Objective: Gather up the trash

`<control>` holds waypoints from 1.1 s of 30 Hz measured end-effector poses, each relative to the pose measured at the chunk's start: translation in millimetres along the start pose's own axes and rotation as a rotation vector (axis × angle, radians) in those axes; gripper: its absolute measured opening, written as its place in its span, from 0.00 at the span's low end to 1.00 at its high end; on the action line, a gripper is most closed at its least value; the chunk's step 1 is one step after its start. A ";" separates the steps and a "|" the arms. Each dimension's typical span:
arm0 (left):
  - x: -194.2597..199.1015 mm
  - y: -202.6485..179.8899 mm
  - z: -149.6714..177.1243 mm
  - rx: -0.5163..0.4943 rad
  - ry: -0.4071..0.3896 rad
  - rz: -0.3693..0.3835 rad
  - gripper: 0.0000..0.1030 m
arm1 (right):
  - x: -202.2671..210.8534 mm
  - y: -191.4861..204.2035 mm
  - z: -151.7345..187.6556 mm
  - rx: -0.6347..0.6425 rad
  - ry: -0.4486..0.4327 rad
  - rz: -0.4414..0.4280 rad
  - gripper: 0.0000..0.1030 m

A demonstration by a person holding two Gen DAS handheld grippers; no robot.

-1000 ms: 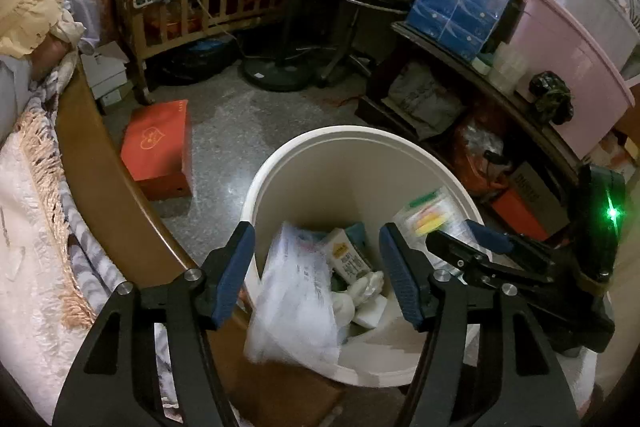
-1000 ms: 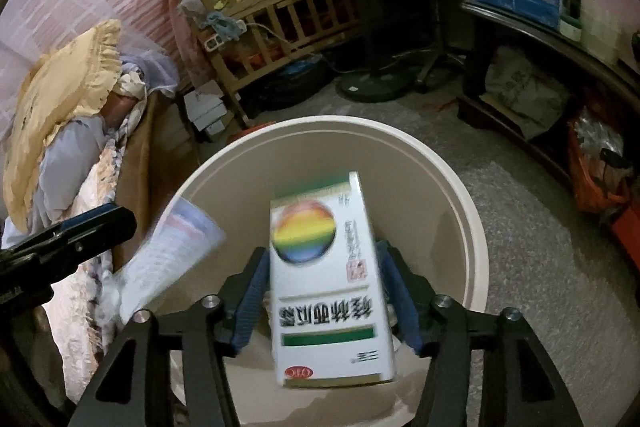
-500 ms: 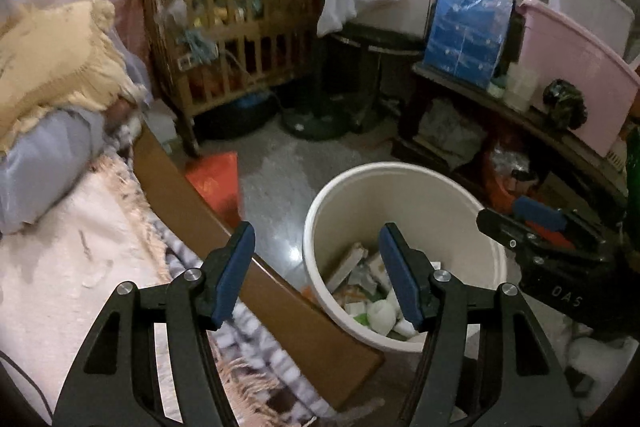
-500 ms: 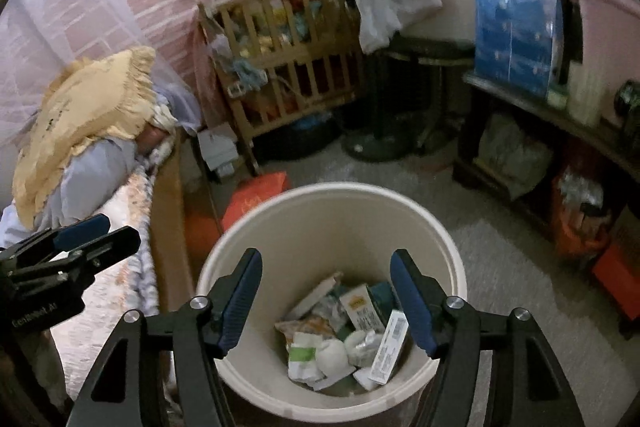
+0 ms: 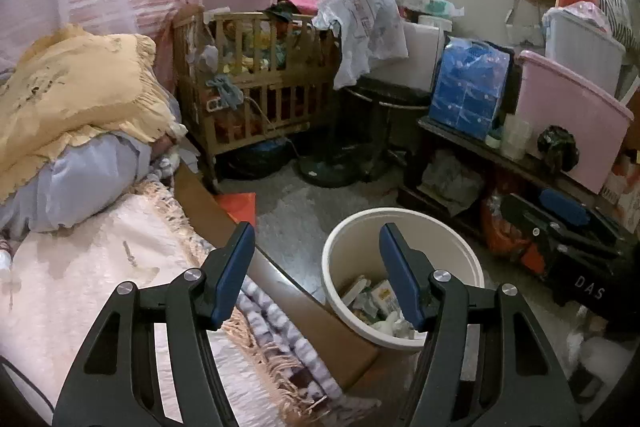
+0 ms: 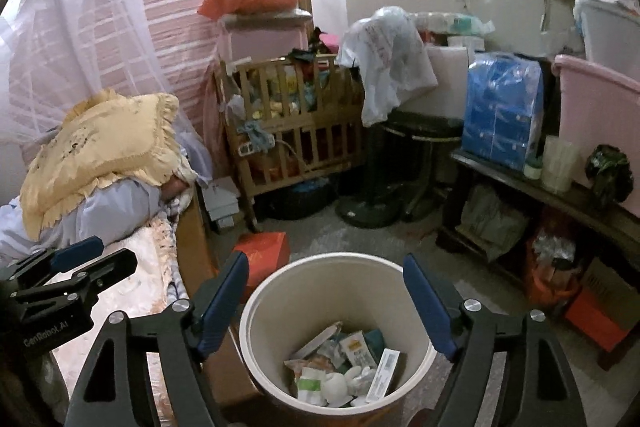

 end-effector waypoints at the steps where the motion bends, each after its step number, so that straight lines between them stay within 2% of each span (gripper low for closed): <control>1: 4.1 2.9 -1.6 0.009 -0.010 -0.002 0.62 | 2.7 1.4 -1.9 0.004 -0.003 0.005 0.75; 13: 31.0 13.1 -7.4 0.016 -0.080 -0.021 0.62 | 23.3 13.7 -13.6 0.028 -0.046 0.004 0.79; 33: 33.8 19.9 -6.9 0.037 -0.086 -0.029 0.62 | 24.1 23.0 -13.4 0.041 -0.030 -0.003 0.80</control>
Point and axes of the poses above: each gripper's, at about its wrist camera, not at the fingertips, and x roughly against the way its jaws point, y to its left, z to its underside, the point moved 7 cm from there along -x, roughly the way its jaws point, and after that the axes turned 12 degrees about x, right-handed, at the moved point
